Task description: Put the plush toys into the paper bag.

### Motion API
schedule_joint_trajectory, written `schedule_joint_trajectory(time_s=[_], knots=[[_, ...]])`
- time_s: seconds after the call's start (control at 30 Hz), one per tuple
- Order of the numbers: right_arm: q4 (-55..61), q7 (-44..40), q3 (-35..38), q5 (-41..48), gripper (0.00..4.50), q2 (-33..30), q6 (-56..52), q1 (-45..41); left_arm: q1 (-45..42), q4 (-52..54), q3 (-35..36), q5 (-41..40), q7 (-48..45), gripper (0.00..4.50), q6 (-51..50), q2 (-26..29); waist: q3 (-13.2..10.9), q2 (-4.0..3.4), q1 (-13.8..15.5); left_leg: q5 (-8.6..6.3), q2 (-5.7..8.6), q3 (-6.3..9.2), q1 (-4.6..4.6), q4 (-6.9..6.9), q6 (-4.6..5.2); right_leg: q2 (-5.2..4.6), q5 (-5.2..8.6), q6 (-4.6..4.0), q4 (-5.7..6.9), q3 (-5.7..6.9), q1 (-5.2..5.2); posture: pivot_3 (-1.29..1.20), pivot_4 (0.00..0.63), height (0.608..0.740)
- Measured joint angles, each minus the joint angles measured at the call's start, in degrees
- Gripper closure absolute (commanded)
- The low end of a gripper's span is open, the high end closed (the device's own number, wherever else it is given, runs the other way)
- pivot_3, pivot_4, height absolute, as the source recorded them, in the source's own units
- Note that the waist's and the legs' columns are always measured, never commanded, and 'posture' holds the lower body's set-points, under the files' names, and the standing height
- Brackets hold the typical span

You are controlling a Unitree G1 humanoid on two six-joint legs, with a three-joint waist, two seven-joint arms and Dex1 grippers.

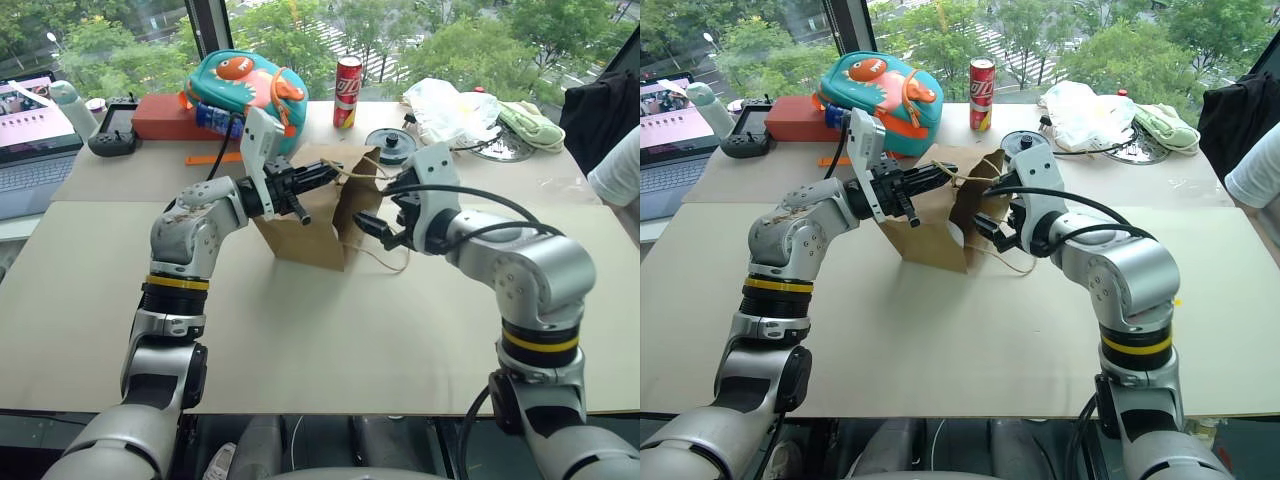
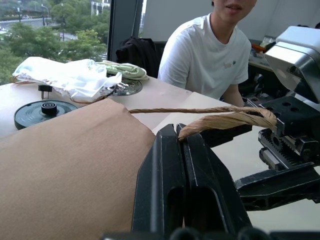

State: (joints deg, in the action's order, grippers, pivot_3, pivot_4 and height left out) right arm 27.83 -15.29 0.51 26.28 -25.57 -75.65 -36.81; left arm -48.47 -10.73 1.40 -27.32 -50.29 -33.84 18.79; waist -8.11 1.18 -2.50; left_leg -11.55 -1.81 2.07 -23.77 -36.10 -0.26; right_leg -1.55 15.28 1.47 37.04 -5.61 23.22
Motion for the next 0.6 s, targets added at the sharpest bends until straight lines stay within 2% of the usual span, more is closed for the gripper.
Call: schedule_joint_trajectory(time_s=[0.13,0.3,0.6], knots=[[2.06,-1.48,-0.74,0.29,0.03,-2.01,-0.02,3.89,0.02,0.02,0.01,-0.1,-0.51,4.5,-0.19,0.7,0.0,0.0,-0.11,0.0,-0.01,-0.01,0.02,-0.01,0.0,0.01,0.0,0.0,0.0,-0.02,0.0,0.0,0.15,0.739],[0.81,-1.21,-6.54,-1.42,0.03,-0.38,1.7,5.97,0.03,0.16,0.01,-0.53,-0.55,4.5,-0.49,0.86,0.0,0.0,-0.17,0.0,-0.04,-0.01,0.05,-0.05,0.0,0.06,0.0,0.01,0.03,-0.03,0.0,0.0,0.15,0.739],[-15.16,-1.73,-13.08,-9.56,0.03,0.16,14.06,5.45,0.11,0.97,0.02,-1.25,-0.41,4.5,-1.28,1.12,0.0,0.0,0.07,0.0,-0.01,-0.03,0.03,-0.11,0.0,0.03,0.0,0.01,0.0,-0.03,-0.04,0.0,0.15,0.739]])
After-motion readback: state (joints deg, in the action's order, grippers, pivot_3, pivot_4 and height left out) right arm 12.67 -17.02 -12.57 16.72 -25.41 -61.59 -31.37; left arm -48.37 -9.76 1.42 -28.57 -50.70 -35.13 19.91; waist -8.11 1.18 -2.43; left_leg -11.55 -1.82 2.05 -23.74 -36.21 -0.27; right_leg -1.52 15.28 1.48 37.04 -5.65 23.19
